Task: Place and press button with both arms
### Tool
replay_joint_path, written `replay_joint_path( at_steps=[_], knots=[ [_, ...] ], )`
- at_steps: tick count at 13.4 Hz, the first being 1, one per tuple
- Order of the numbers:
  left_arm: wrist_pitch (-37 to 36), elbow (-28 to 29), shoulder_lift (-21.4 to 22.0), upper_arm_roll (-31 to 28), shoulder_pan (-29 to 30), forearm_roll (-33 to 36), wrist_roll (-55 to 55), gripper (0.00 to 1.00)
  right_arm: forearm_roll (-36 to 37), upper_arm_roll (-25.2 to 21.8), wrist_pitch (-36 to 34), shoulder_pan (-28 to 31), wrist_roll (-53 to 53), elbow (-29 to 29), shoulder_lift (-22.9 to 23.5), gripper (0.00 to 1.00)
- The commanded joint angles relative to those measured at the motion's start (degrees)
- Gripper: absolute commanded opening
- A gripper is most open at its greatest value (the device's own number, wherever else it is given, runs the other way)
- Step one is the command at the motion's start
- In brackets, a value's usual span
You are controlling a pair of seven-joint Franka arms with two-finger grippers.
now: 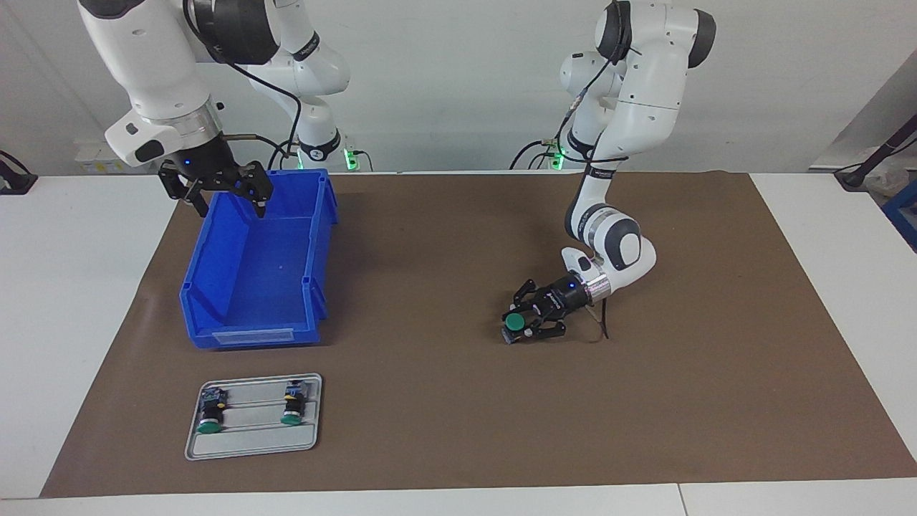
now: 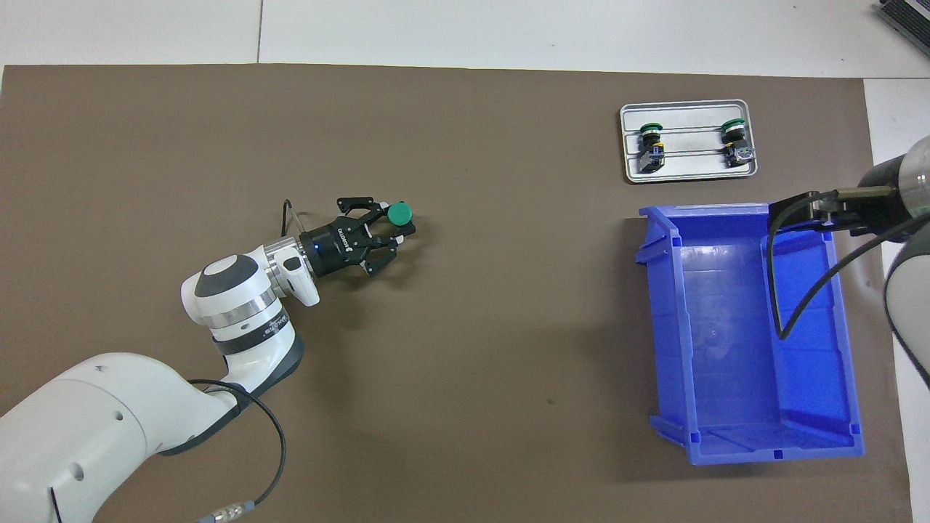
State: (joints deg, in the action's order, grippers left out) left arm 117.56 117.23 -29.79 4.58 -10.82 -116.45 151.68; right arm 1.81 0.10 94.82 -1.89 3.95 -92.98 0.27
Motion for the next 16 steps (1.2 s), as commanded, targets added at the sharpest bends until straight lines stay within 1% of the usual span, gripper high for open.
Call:
replay_joint_path(
  at_steps=[1, 3, 4, 6, 9, 10, 11, 12, 13, 14, 16],
  knots=[
    [-0.23, 0.98, 0.17, -0.45, -0.34, -1.23, 1.77, 0.57, -1.02, 0.08, -0.42, 0.31, -1.22, -0.19, -0.18, 1.00],
    [-0.14, 0.98, 0.17, -0.44, -0.34, -1.23, 1.77, 0.68, -1.02, 0.08, -0.42, 0.31, -1.22, -0.19, -0.18, 1.00],
    [-0.14, 0.98, 0.17, -0.45, -0.34, -1.23, 1.77, 0.69, -1.02, 0.08, -0.42, 0.31, -1.22, -0.19, -0.18, 1.00],
    [-0.32, 0.80, 0.26, -0.36, -0.25, -1.23, 1.77, 0.78, -1.02, 0.08, -0.42, 0.31, -1.22, -0.19, -0.18, 1.00],
    [-0.32, 0.45, 0.34, -0.36, -0.16, -1.23, 1.69, 0.81, -1.02, 0.08, -0.42, 0.31, -1.22, -0.19, -0.18, 1.00],
    [-0.41, 0.45, 0.35, -0.36, 0.10, -1.23, 1.60, 0.84, -1.02, 0.16, -0.42, 0.31, -1.22, -0.19, -0.18, 1.00],
    [-0.58, 0.45, 0.52, -0.36, 0.36, -1.23, 1.51, 0.92, -1.02, 0.16, -0.42, 0.31, -1.22, -0.19, -0.18, 1.00],
    [-0.58, 0.45, 0.61, -0.36, 0.54, -1.23, 1.25, 0.94, -1.02, 0.08, -0.42, 0.31, -1.22, -0.19, -0.18, 1.00],
    [-0.67, 0.45, 0.78, -0.44, 0.63, -1.15, 0.90, 0.95, -1.02, 0.08, -0.51, 0.31, -1.22, -0.19, -0.18, 1.00],
    [-0.58, 0.36, 0.96, -0.53, 0.98, -1.06, 0.11, 0.99, -1.02, 0.08, -0.42, 0.31, -1.22, -0.19, -0.18, 1.00],
    [-0.32, 0.36, 1.84, -0.80, 1.15, -0.36, -1.39, 1.00, -1.02, 0.08, -0.42, 0.31, -1.22, -0.19, -0.18, 1.00]
  ],
)
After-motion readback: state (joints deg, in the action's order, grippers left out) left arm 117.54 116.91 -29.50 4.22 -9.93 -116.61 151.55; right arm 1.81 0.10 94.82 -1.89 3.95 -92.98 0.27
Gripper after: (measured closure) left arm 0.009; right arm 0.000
